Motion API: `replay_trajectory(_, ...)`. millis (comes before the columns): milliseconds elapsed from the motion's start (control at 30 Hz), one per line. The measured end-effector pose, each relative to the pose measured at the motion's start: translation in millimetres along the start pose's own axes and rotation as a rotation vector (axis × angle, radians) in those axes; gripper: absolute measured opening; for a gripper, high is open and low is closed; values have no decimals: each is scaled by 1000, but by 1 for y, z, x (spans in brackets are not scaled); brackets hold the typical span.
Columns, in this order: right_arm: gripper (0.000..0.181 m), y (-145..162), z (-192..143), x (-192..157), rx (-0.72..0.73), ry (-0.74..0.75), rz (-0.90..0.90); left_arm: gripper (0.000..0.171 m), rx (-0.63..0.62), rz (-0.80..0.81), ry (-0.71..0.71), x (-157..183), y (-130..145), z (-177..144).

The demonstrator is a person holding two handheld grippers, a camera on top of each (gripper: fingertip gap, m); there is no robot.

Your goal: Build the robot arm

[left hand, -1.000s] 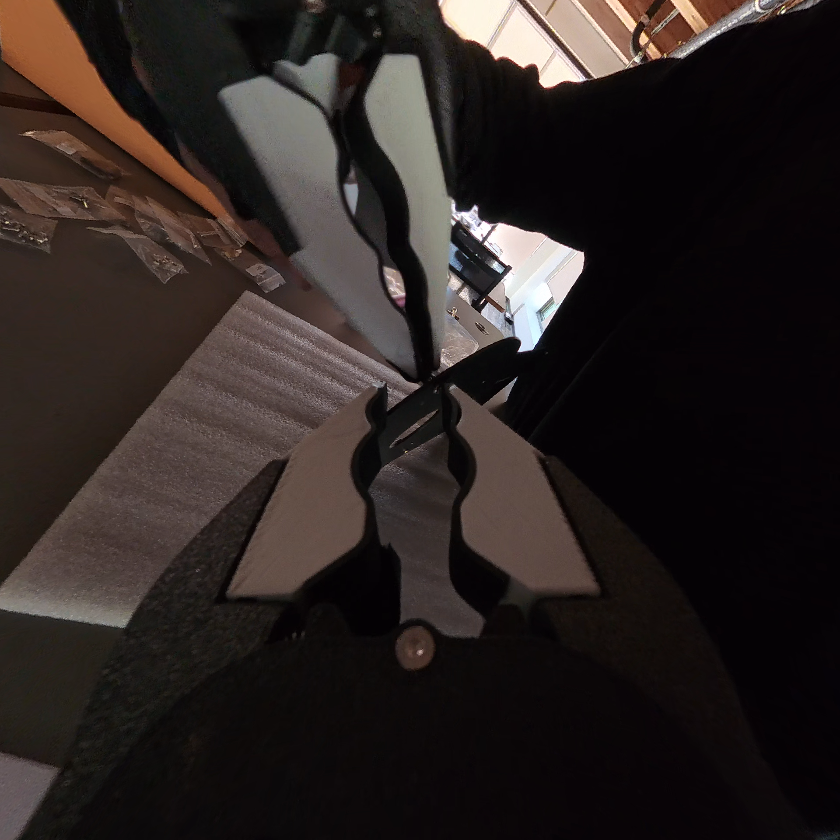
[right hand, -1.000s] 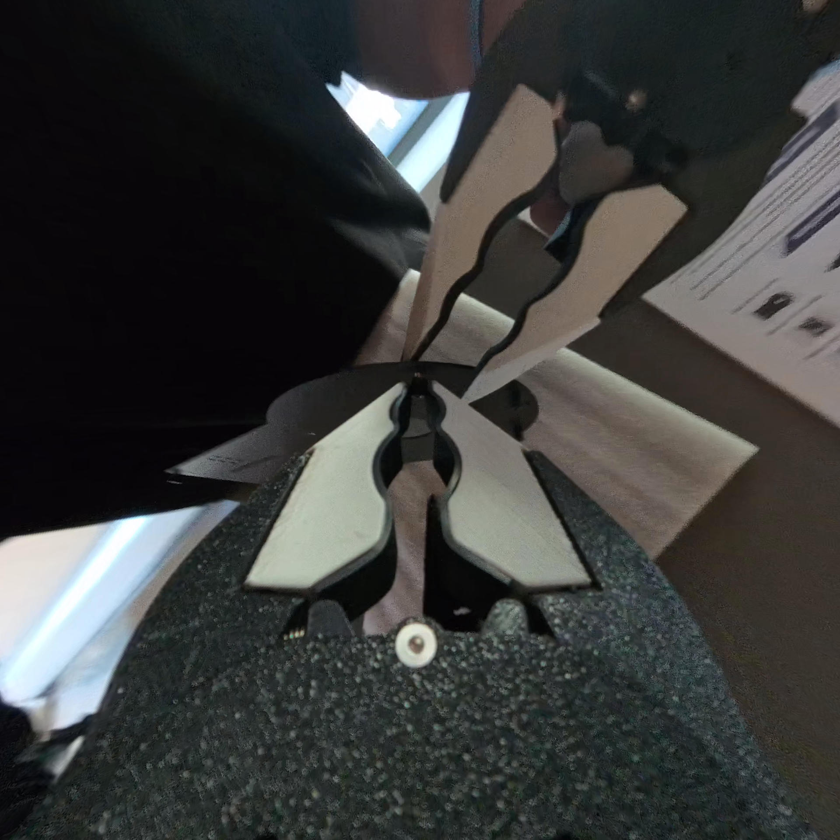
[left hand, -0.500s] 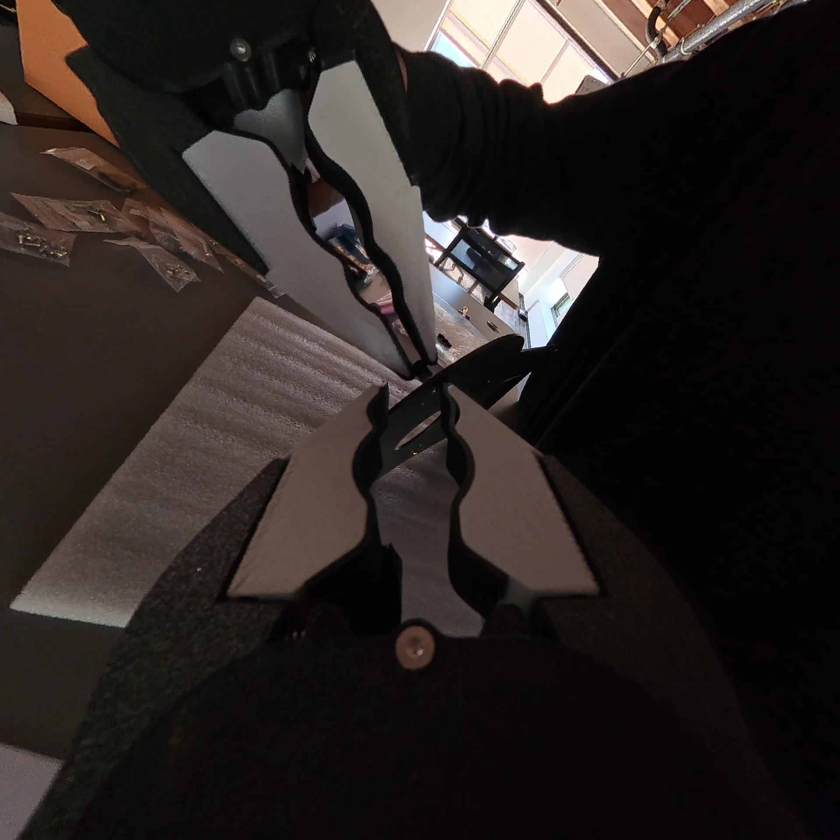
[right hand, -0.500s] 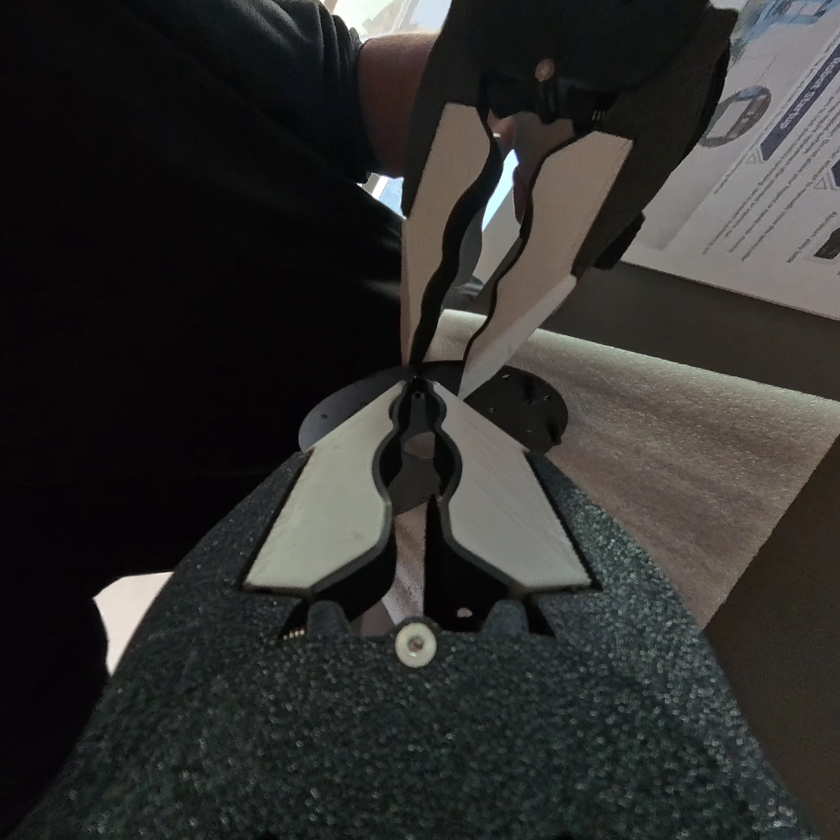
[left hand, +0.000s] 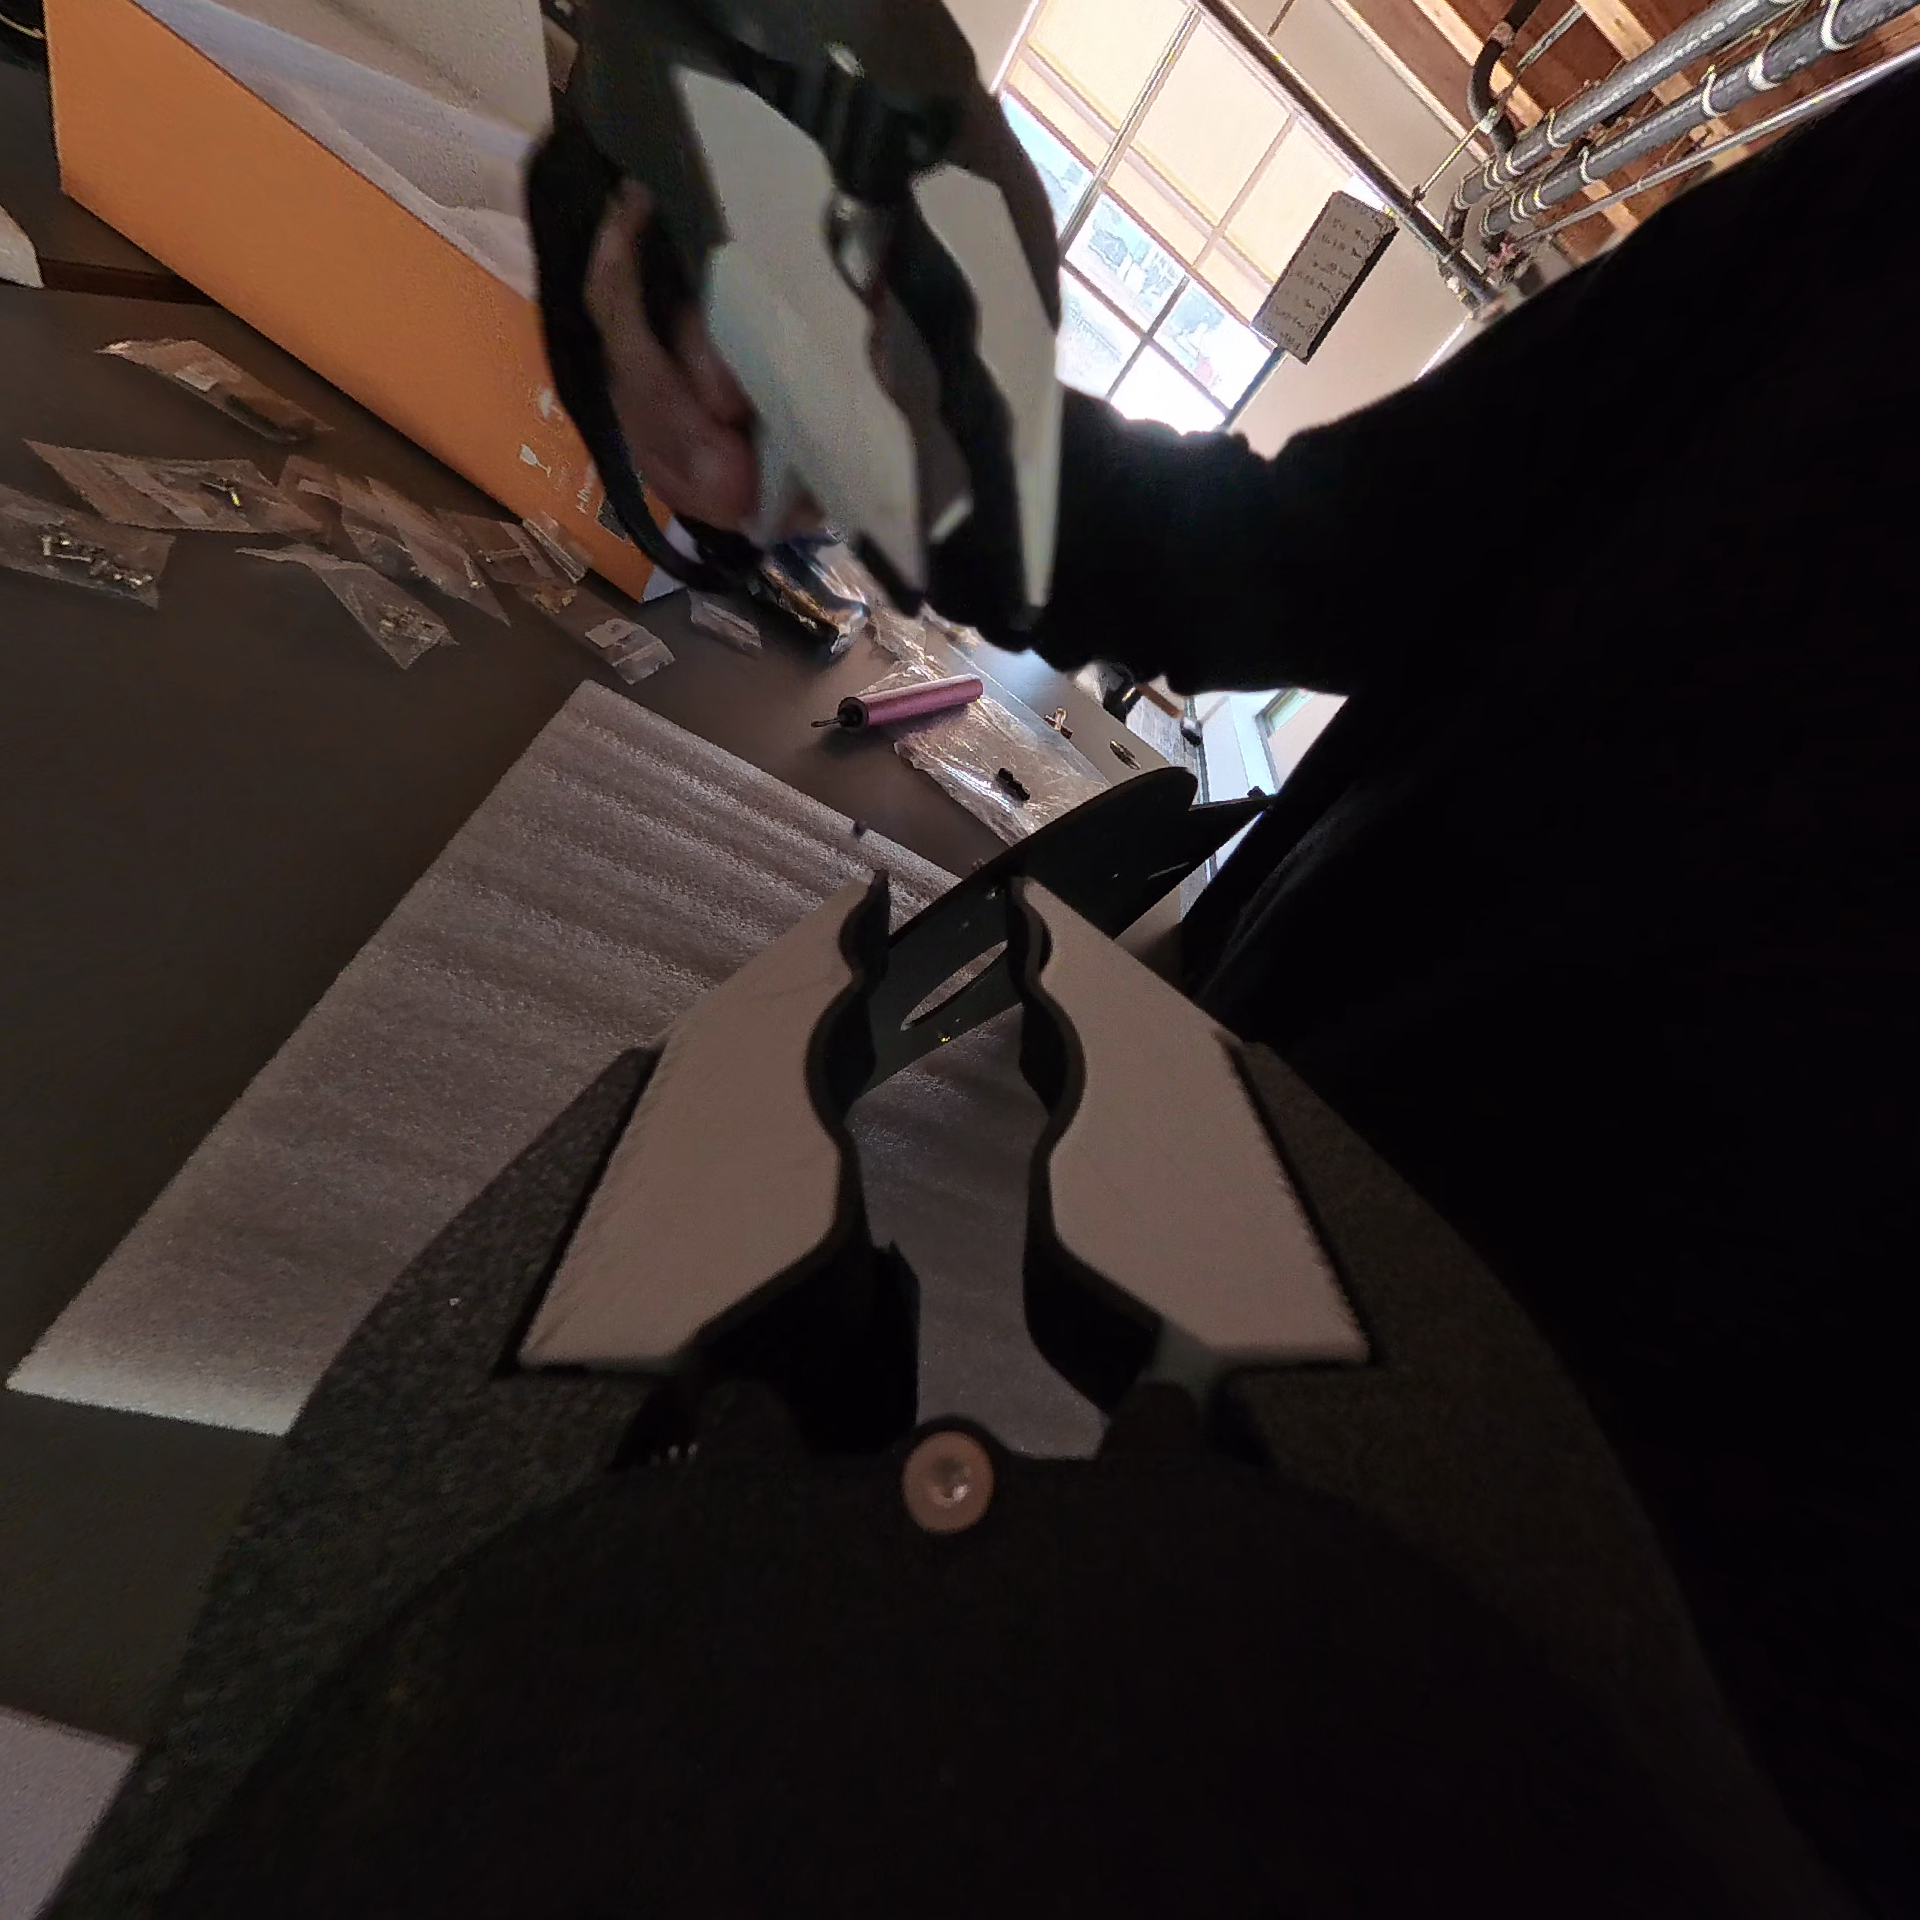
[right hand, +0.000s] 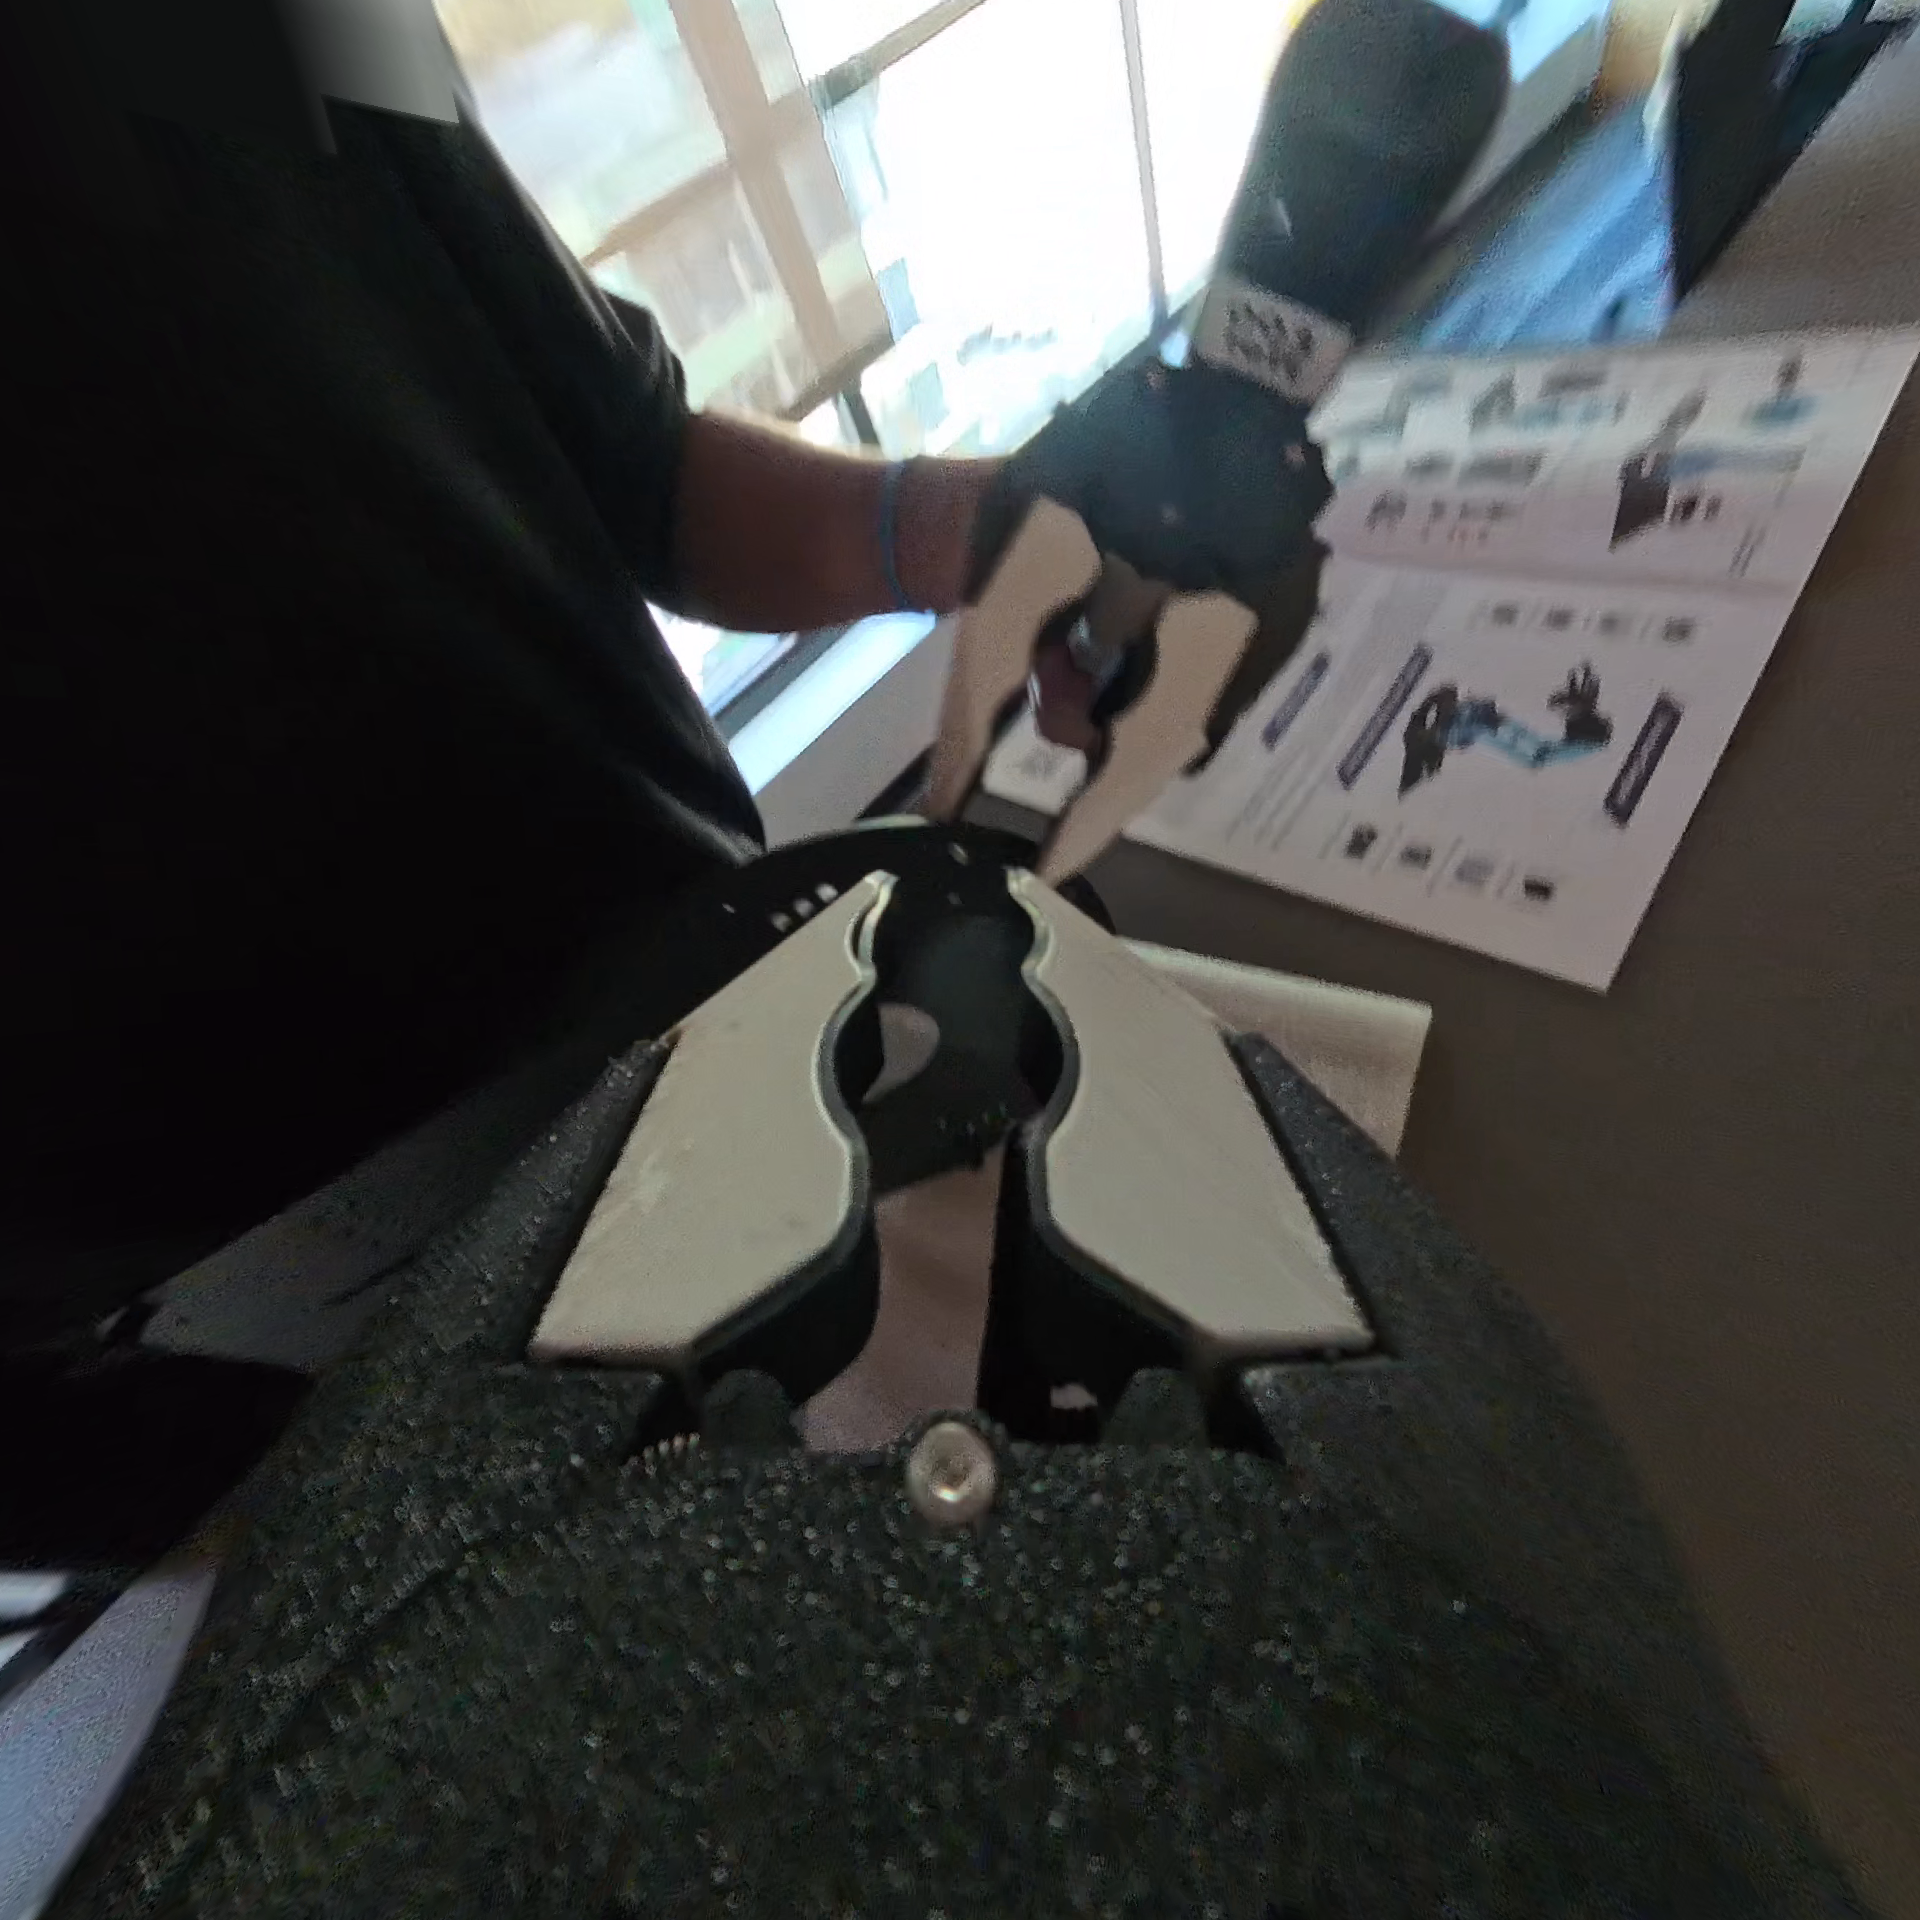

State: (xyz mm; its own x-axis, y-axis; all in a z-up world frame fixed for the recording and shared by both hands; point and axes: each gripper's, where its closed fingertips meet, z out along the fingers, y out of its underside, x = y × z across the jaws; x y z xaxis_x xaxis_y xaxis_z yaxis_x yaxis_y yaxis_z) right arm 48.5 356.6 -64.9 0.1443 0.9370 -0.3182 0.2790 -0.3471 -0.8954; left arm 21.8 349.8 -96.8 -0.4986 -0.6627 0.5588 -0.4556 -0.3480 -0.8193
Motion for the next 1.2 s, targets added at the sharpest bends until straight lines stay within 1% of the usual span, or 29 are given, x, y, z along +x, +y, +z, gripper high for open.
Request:
replay_trajectory(33, 18, -2, 3, -7, 43, 20, -20, 21, 1, -2, 1, 0, 0, 0)
replay_trajectory(67, 21, 0, 6, -14, 48, 32, 0, 21, 4, -4, 4, 0, 0, 0)
replay_trajectory(100, 26, -1, 8, -21, 58, 41, 59, 21, 6, -6, 7, -1, -1, 1)
replay_trajectory(167, 41, -9, 5, -31, 128, 89, 215, 21, 11, -10, 8, -2, -2, 1)
replay_trajectory(200, 45, -13, 4, -36, 159, 131, 270, 21, 13, -6, 6, -2, -2, 2)
replay_trajectory(233, 48, -12, 5, -37, 154, 219, 333, 21, 13, 1, 5, -2, -3, 2)
replay_trajectory(267, 52, -3, 9, -38, 98, 315, 393, 21, 11, 9, 4, -3, -3, 2)
replay_trajectory(400, 38, 30, 36, -47, -116, 609, 533, 19, 0, 54, 10, -3, -4, 4)
replay_trajectory(433, 35, 37, 39, -46, -170, 675, 538, 18, -8, 68, 18, -3, -4, 4)
replay_trajectory(467, 27, 42, 39, -42, -208, 754, 526, 18, -19, 82, 31, -1, -3, 3)
replay_trajectory(500, 13, 46, 35, -40, -237, 831, 520, 17, -32, 96, 45, 0, -2, 3)
replay_trajectory(533, 9, 47, 35, -39, -253, 870, 518, 16, -47, 112, 57, 2, -1, 2)
replay_trajectory(733, 6, 48, 35, -39, -309, 987, 542, 17, -128, 205, 125, 4, 3, -1)
replay_trajectory(833, 4, 49, 33, -38, -322, 1026, 547, 21, -177, 244, 170, 6, 5, -2)
replay_trajectory(900, 4, 49, 32, -38, -324, 1041, 550, 19, -210, 278, 195, 6, 5, -2)
replay_trajectory(933, 3, 49, 32, -38, -331, 1048, 545, 14, -226, 288, 201, 5, 5, -2)
replay_trajectory(967, 3, 49, 32, -38, -334, 1056, 550, 11, -244, 295, 204, 3, 5, -1)
replay_trajectory(1133, 2, 51, 27, -36, -334, 1106, 576, 10, -291, 264, 236, 0, 3, 2)
replay_trajectory(1200, 1, 51, 27, -36, -329, 1107, 583, 10, -302, 278, 240, 0, 3, 1)
